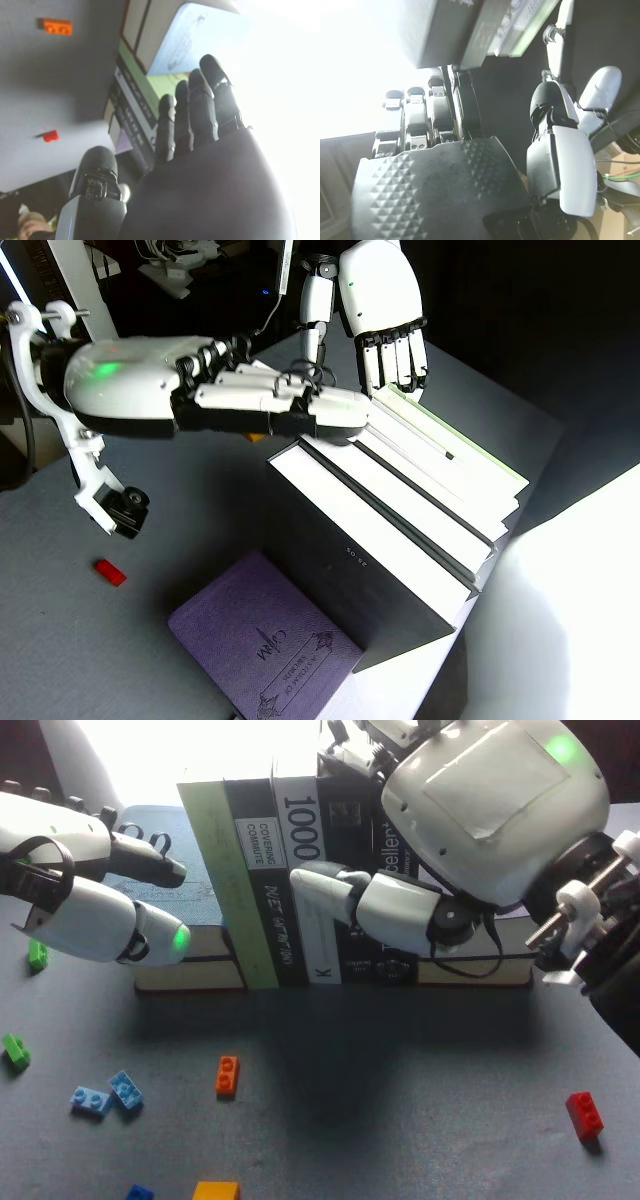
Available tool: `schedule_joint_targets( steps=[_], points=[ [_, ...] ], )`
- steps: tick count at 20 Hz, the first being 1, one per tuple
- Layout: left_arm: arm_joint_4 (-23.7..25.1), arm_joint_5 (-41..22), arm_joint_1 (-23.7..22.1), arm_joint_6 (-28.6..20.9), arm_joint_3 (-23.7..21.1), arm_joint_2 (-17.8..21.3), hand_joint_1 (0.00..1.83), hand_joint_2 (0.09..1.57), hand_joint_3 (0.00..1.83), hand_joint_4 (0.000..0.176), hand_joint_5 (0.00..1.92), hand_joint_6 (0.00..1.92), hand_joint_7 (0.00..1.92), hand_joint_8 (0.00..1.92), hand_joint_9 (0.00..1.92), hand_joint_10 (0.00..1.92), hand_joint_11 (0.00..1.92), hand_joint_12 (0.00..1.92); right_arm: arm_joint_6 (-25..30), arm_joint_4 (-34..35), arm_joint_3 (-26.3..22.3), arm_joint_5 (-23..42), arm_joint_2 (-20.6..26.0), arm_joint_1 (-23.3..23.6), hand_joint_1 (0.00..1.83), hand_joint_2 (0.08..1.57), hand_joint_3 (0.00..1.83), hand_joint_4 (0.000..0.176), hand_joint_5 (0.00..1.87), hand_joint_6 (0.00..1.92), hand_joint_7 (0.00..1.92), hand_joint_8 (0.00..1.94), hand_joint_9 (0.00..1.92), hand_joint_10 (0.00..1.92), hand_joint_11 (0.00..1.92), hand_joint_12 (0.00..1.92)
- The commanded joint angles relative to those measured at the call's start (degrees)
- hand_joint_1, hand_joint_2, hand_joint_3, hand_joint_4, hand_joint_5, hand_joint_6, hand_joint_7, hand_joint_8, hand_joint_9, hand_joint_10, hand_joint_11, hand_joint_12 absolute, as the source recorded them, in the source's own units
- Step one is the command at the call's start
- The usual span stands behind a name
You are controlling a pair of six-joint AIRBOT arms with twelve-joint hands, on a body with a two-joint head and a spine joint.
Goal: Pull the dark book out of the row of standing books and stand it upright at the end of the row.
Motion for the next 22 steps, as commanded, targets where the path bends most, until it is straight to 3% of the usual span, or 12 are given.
schedule_joint_targets(
  steps=[1, 5, 7, 11, 15, 22],
  points=[
    [1.6, -4.5, -0.6, -0.1, 0.1, 0.4, 0.00, 1.31, 0.00, 0.039, 0.17, 0.01, 0.19, 0.00, 0.20, 0.01, 0.00, 0.75, -0.9, -2.4, -1.0, 4.7, 0.8, 0.0, 0.00, 1.16, 0.00, 0.000, 0.60, 0.01, 0.17, 0.00, 0.02, 0.00, 0.00, 0.00],
    [1.6, -4.4, -0.6, -0.1, 0.2, 0.4, 0.00, 1.32, 0.00, 0.040, 0.12, 0.00, 0.15, 0.00, 0.15, 0.00, 0.00, 0.62, -4.8, -1.2, -6.3, 4.5, 3.2, -2.6, 0.00, 1.15, 0.00, 0.000, 0.59, 0.01, 0.17, 0.00, 0.01, 0.00, 0.00, 0.00],
    [1.6, -4.4, -0.6, 0.6, 0.2, 0.4, 0.00, 1.32, 0.00, 0.038, 0.13, 0.01, 0.17, 0.00, 0.16, 0.01, 0.00, 0.69, -6.1, 0.3, -8.5, 4.5, 4.5, -3.4, 0.00, 1.15, 0.00, 0.000, 0.60, 0.01, 0.17, 0.00, 0.01, 0.00, 0.00, 0.00],
    [1.6, -4.4, -0.8, 1.3, 0.1, 0.4, 0.00, 1.32, 0.00, 0.034, 0.12, 0.00, 0.15, 0.00, 0.15, 0.00, 0.00, 0.64, -8.4, 8.9, -13.6, 4.1, 7.4, -4.4, 0.00, 1.15, 0.00, 0.000, 0.60, 0.01, 0.20, 0.01, 0.04, 0.01, 0.00, 0.00],
    [1.6, -4.2, -0.8, 1.3, 0.1, 0.4, 0.00, 1.32, 0.00, 0.039, 0.14, 0.01, 0.14, 0.00, 0.15, 0.01, 0.00, 0.65, -10.1, 9.4, -18.3, 4.1, 9.7, -7.2, 0.00, 1.15, 0.00, 0.000, 0.60, 0.01, 0.17, 0.00, 0.02, 0.00, 0.00, 0.00],
    [1.6, -4.0, -0.8, 1.2, 0.0, 0.4, 0.00, 1.30, 0.00, 0.033, 0.14, 0.00, 0.18, 0.01, 0.17, 0.01, 0.00, 0.73, -12.3, 14.4, -20.6, 4.0, 11.1, -10.3, 0.00, 1.15, 0.00, 0.000, 0.60, 0.00, 0.19, 0.00, 0.03, 0.01, 0.01, 0.00]
  ],
)
